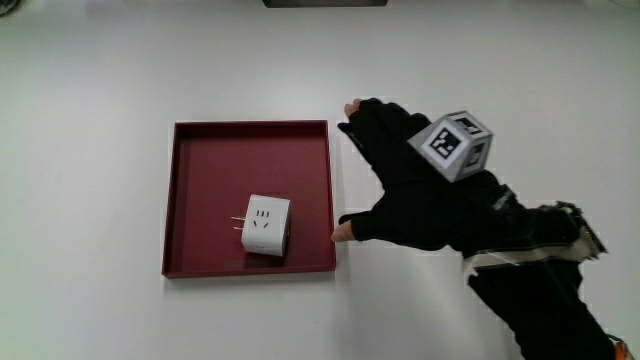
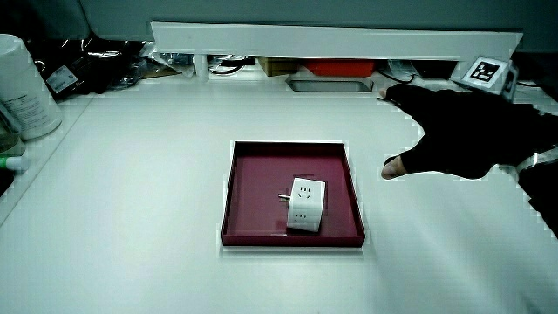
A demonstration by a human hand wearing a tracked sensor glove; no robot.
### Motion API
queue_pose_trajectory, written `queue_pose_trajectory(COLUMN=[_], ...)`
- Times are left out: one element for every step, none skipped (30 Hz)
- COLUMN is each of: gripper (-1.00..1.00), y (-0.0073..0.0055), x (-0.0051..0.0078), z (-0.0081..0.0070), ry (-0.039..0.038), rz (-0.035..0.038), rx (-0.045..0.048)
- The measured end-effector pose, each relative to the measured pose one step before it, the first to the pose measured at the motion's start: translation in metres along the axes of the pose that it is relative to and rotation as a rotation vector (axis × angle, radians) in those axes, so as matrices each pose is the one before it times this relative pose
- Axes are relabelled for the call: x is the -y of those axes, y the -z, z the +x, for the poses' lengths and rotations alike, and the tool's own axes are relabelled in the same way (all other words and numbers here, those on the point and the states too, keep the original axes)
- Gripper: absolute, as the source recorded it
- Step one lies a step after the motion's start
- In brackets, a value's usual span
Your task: Pick socket
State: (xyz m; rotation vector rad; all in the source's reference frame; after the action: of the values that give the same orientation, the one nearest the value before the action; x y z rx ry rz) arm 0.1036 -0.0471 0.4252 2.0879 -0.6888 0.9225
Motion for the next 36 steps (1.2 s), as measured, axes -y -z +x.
queue_pose_trajectory(gripper=[0.00, 0.00, 0.00, 0.00, 0.00, 0.00, 0.00, 0.00, 0.00, 0.00, 0.00, 0.00, 0.00, 0.00, 0.00, 0.00, 0.00, 0.00, 0.00, 0.00, 0.00, 0.00, 0.00, 0.00, 0.00, 0.00, 0.00, 0.00, 0.00, 0.00, 0.00, 0.00, 0.00, 0.00, 0.00, 0.00], y=[0.00443, -0.00499, 0.00279, 0.00984, -0.00220, 0.00773, 0.01721, -0.00822, 0.00281, 0.00398, 0.00479, 0.00290, 0.00288, 0.00291, 0.00233, 0.00334, 0.00314, 0.00354, 0.00473, 0.00328, 0.00213, 0.00396, 0.00223, 0.00199, 0.00255, 0.00377, 0.00246, 0.00219, 0.00215, 0.00224, 0.00264, 0.00086, 0.00305, 0.00063, 0.00041, 0.00033], x=[-0.00397, 0.00477, -0.00275, -0.00811, 0.00272, -0.00596, -0.01607, 0.00828, -0.00211, -0.00319, -0.00423, -0.00273, -0.00228, -0.00273, -0.00246, -0.00339, -0.00243, -0.00231, -0.00384, -0.00278, -0.00168, -0.00397, -0.00195, -0.00139, -0.00149, -0.00327, -0.00217, -0.00223, -0.00218, -0.00155, -0.00235, -0.00037, -0.00380, -0.00096, -0.00017, 0.00001], z=[0.00212, -0.01924, -0.00182, 0.00791, -0.01147, 0.00499, 0.02017, -0.02417, -0.00110, 0.00131, 0.00241, 0.00045, 0.00051, -0.00031, -0.00111, 0.00116, 0.00050, -0.00031, 0.00258, 0.00035, -0.00118, 0.00325, -0.00118, -0.00124, -0.00042, 0.00242, 0.00088, 0.00041, 0.00064, 0.00060, 0.00220, -0.00112, 0.00425, -0.00008, -0.00080, -0.00083], ry=[0.00709, 0.10222, -0.00583, -0.01199, 0.00362, 0.00237, -0.09601, 0.09195, 0.00309, 0.00379, 0.00042, 0.00460, -0.00650, 0.00123, -0.00151, 0.00167, 0.00795, -0.00937, 0.01345, -0.00350, 0.00100, 0.01336, -0.00913, -0.00280, -0.00178, 0.00889, 0.00606, 0.00066, -0.00331, 0.00482, 0.00863, -0.00492, 0.01310, -0.00205, 0.00081, 0.00315], rz=[-0.00376, 0.03350, -0.00148, -0.07451, 0.06117, -0.01815, -0.02625, 0.01839, -0.00661, -0.00744, -0.01551, 0.00361, -0.00524, -0.00091, -0.00473, -0.00336, 0.00605, -0.02025, -0.00845, -0.00440, -0.01217, 0.00741, -0.00459, -0.00627, -0.00861, -0.00536, -0.00025, -0.01397, -0.00347, -0.00676, 0.00391, -0.00847, -0.00083, 0.00464, 0.00375, 0.00888], rx=[0.00390, 0.14325, -0.00943, -0.07748, 0.06313, 0.01900, -0.07226, 0.06118, -0.00928, -0.00273, 0.00058, -0.00293, -0.01280, -0.01050, -0.01288, -0.00278, 0.00385, -0.01780, 0.00469, -0.00806, 0.00042, 0.00318, 0.00044, -0.00253, -0.00866, 0.00151, -0.00698, -0.01033, -0.00351, -0.00464, 0.00321, -0.00643, -0.00783, 0.00291, 0.00067, 0.00043])
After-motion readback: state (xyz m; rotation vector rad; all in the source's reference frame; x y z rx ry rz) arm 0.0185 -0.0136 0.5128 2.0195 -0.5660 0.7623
